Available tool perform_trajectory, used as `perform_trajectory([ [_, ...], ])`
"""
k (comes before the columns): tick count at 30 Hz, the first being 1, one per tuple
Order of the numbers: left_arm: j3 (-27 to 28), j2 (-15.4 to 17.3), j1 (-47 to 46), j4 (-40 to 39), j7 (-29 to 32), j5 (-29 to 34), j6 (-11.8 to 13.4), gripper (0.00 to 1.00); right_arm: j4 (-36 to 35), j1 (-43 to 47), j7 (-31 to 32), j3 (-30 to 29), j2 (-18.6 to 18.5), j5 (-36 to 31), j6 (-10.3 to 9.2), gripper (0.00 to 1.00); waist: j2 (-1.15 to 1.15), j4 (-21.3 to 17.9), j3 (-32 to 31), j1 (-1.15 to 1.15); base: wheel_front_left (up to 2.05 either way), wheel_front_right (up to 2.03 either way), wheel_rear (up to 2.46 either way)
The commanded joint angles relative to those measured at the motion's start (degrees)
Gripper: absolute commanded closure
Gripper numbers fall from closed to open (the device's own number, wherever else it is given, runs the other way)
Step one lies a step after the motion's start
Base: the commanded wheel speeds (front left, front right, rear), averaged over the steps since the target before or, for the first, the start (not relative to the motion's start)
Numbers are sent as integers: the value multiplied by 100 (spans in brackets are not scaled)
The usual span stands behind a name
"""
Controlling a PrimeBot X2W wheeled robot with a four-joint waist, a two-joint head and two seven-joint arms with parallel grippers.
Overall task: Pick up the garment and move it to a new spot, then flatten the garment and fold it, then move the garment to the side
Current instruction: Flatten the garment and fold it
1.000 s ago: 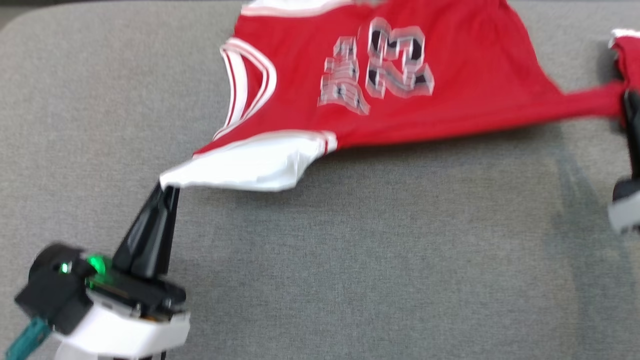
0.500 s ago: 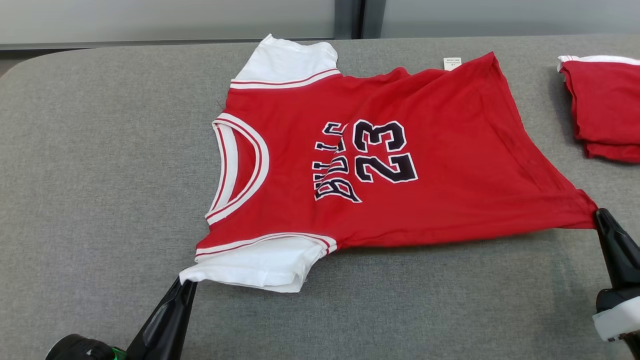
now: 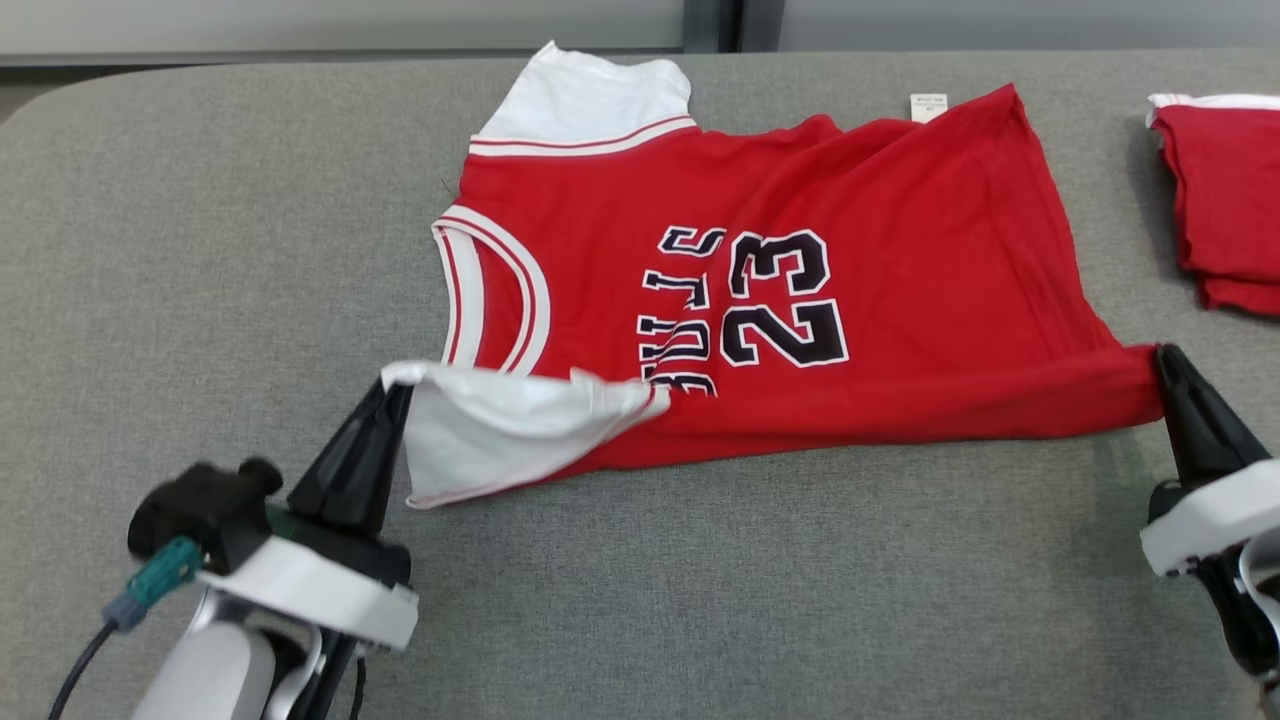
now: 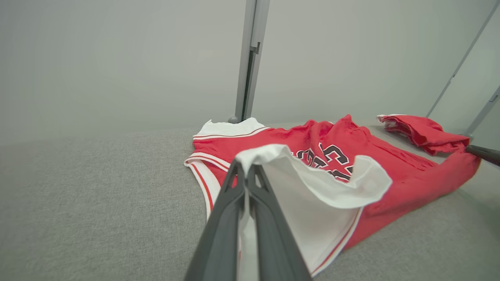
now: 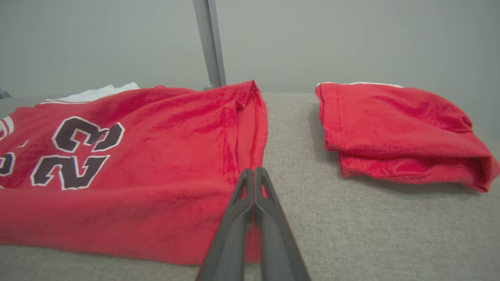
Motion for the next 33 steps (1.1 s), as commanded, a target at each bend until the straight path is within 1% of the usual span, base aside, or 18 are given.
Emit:
perform_trajectory([
  [1,-21,8,-172,79,-60,31,-27,100,58,-114,-51,18,-1,-36,-13,100,0,20,59,0,0,0,0],
  [6,-267,1,-1036,764,-298,99,-75,100,617,-756,-211,141,30,-20,-13,100,0,52,293,0,0,0,0],
  [11,-494,-20,-1612,1375,-527,1,-94,100,1062,-1244,-366,341,120,-67,-13,100,0,40,468,0,0,0,0],
  [12,-518,-29,-1684,1488,-563,-3,-90,86,1114,-1302,-394,413,159,4,-13,100,0,39,482,0,0,0,0],
  [14,-541,-67,-1785,1719,-613,39,-88,52,1228,-1392,-466,543,152,123,-14,56,0,46,491,0,0,0,0],
  [15,-511,-108,-1820,1805,-627,48,-88,1,1272,-1417,-512,583,129,160,-14,30,0,54,487,0,0,0,0],
  [16,-459,-163,-1848,1879,-645,50,-85,0,1290,-1447,-612,603,114,159,-14,0,0,61,477,0,0,0,0],
  [19,-212,-285,-1727,1805,-652,98,-26,0,1117,-1342,-821,650,99,281,-11,0,0,68,414,0,0,0,0],
  [21,-21,-376,-1403,1632,-650,135,26,0,1034,-1128,-879,528,2,314,-14,0,0,71,348,0,0,0,0],
  [23,136,-450,-1056,1424,-643,167,52,0,861,-956,-894,314,-17,242,-14,0,0,73,281,0,0,0,0],
  [26,320,-546,-443,1220,-644,110,105,0,549,-510,-893,-94,117,163,-12,0,0,62,180,0,0,0,0],
  [29,308,-643,147,1198,-636,-31,108,0,367,-112,-895,-330,226,74,-13,0,0,36,87,0,0,0,0],
  [31,231,-707,365,1234,-536,-132,78,0,288,48,-896,-400,321,39,-12,0,0,25,62,0,0,0,0],
  [33,121,-693,471,1314,-380,-156,55,0,273,165,-892,-388,392,10,-12,0,0,9,50,0,0,0,0],
])
